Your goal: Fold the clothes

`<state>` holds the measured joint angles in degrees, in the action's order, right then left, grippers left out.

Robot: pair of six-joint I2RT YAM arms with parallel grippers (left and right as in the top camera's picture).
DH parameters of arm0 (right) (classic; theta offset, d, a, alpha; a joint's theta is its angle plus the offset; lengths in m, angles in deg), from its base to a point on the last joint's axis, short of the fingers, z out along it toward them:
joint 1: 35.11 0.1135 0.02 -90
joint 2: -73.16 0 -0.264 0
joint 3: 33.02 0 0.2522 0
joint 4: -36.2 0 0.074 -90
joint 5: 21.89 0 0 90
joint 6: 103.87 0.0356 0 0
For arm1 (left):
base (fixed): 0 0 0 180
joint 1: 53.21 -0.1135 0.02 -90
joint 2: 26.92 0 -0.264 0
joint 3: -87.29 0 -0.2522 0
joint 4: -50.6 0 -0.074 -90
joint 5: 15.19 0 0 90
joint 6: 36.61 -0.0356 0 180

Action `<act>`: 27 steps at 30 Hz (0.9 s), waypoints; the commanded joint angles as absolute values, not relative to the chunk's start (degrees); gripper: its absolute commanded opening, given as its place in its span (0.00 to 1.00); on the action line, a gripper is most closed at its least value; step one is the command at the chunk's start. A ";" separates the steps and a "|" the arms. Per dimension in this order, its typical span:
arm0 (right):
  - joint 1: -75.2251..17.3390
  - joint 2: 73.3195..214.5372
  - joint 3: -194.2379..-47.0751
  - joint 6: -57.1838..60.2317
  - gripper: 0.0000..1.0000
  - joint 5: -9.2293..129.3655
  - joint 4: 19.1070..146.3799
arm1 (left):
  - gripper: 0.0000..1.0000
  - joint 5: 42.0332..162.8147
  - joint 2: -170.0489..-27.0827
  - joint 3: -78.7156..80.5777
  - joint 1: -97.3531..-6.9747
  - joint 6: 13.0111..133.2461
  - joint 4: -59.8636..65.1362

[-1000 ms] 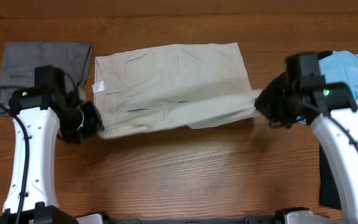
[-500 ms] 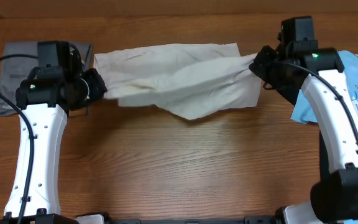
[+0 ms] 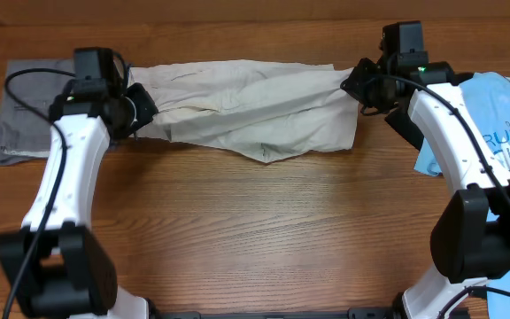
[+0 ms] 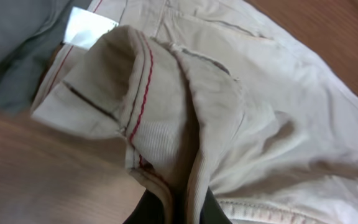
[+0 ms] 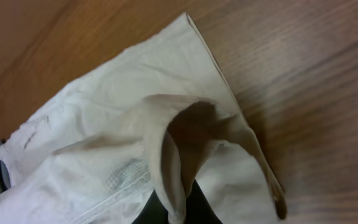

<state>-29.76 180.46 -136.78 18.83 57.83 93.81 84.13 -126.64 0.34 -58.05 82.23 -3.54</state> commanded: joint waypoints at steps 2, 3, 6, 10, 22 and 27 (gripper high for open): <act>-29.81 181.88 -137.85 18.46 0.04 59.12 90.91 | 0.04 82.03 -130.51 1.83 -58.01 83.24 0.85; -29.78 182.32 -137.85 18.46 0.04 59.12 90.30 | 0.04 82.03 -131.38 1.83 -58.01 83.24 2.06; -29.46 183.89 -137.85 18.44 0.04 59.12 89.14 | 0.04 82.03 -133.57 1.83 -58.01 83.24 5.05; -28.82 186.49 -137.85 18.44 0.04 59.53 88.00 | 0.08 82.05 -134.92 1.83 -58.01 83.24 7.74; -28.12 188.18 -141.37 8.19 1.00 57.04 82.05 | 0.94 97.44 -134.75 10.24 -58.54 77.01 11.63; -28.25 183.17 -145.54 6.22 0.88 51.12 93.11 | 0.80 97.33 -134.25 19.01 -56.76 69.66 -2.60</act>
<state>-27.99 189.12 -142.13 8.71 55.38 91.30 94.84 -134.73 14.94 -57.95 76.13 0.57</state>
